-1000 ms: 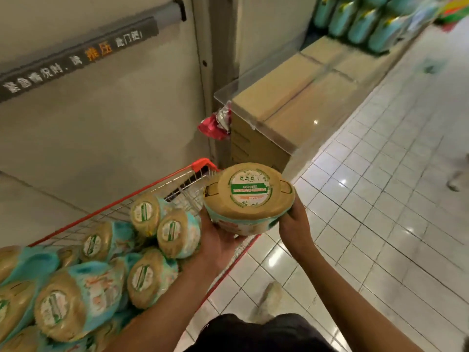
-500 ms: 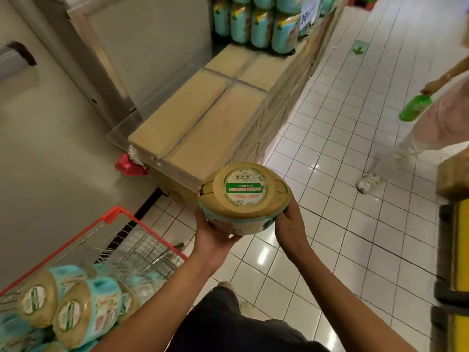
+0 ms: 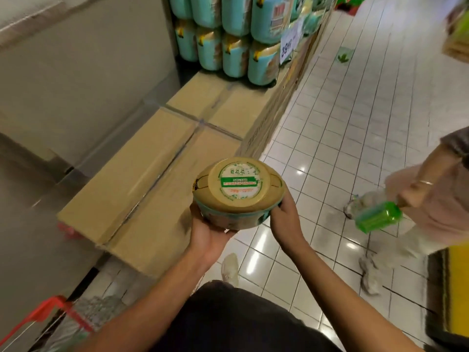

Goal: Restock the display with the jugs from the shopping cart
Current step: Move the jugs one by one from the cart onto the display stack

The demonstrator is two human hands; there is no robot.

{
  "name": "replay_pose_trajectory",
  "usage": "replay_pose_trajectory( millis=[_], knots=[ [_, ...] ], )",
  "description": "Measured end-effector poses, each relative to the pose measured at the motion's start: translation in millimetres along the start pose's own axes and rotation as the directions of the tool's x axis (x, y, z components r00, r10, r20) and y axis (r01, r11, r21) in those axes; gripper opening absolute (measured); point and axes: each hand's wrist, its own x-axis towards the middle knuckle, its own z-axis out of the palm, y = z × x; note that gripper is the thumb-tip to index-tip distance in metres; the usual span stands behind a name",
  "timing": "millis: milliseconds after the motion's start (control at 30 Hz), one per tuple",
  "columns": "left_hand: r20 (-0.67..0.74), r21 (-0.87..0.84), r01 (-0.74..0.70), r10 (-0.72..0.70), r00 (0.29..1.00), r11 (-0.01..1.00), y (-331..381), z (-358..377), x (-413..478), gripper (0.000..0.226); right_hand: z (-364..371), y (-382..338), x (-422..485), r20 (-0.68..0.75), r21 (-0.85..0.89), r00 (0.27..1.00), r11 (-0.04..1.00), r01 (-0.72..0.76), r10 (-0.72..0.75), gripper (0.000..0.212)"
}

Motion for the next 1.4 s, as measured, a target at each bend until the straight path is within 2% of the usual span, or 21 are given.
replay_pose_trajectory(
  millis=[233,367,467,633,733,833,933,1033,1100,1167,1300,1400],
  knots=[
    [0.019,-0.062,-0.074,0.076,0.997,0.995,64,49,95,0.067,4,-22,141,0.092,0.026,0.996,1.000,-0.012,0.010,0.035],
    [-0.030,-0.097,-0.107,0.105,0.994,0.990,98,71,144,0.077,14,-20,223,0.161,0.033,0.987,0.999,-0.031,0.025,0.042],
    [-0.123,-0.156,-0.150,0.132,0.984,0.976,118,81,184,0.081,24,-9,294,0.237,0.008,0.970,0.999,-0.054,0.051,0.045],
    [-0.315,-0.328,-0.228,0.122,0.941,0.917,142,99,248,0.061,49,8,396,0.393,0.014,0.918,0.998,-0.056,0.046,0.046],
    [-0.431,-0.443,-0.292,0.084,0.898,0.848,158,114,277,0.067,64,12,448,0.508,0.035,0.861,0.998,-0.045,0.021,0.049],
    [-0.522,-0.448,-0.332,0.059,0.851,0.830,165,128,297,0.067,75,16,486,0.595,0.022,0.803,0.999,-0.049,0.026,0.050],
    [-0.602,-0.464,-0.415,0.066,0.796,0.783,166,135,313,0.051,81,22,513,0.655,0.026,0.755,0.998,-0.063,0.031,0.050],
    [-0.675,-0.388,-0.421,0.059,0.736,0.820,168,138,321,0.035,87,30,537,0.702,0.023,0.711,0.997,-0.073,0.036,0.053],
    [-0.729,-0.286,-0.431,0.098,0.678,0.856,167,135,324,0.025,91,38,550,0.735,0.017,0.677,0.997,-0.081,0.043,0.042],
    [-0.772,-0.229,-0.455,0.124,0.624,0.861,166,132,325,0.022,92,46,559,0.740,0.007,0.671,0.997,-0.077,0.046,0.034],
    [-0.723,-0.102,-0.427,0.228,0.652,0.898,165,121,321,0.020,91,54,563,0.696,-0.012,0.714,0.996,-0.085,0.069,0.050],
    [-0.666,0.099,-0.333,0.311,0.678,0.938,164,112,318,0.035,85,51,561,0.654,-0.083,0.752,0.996,-0.045,0.088,0.037]
  ],
)
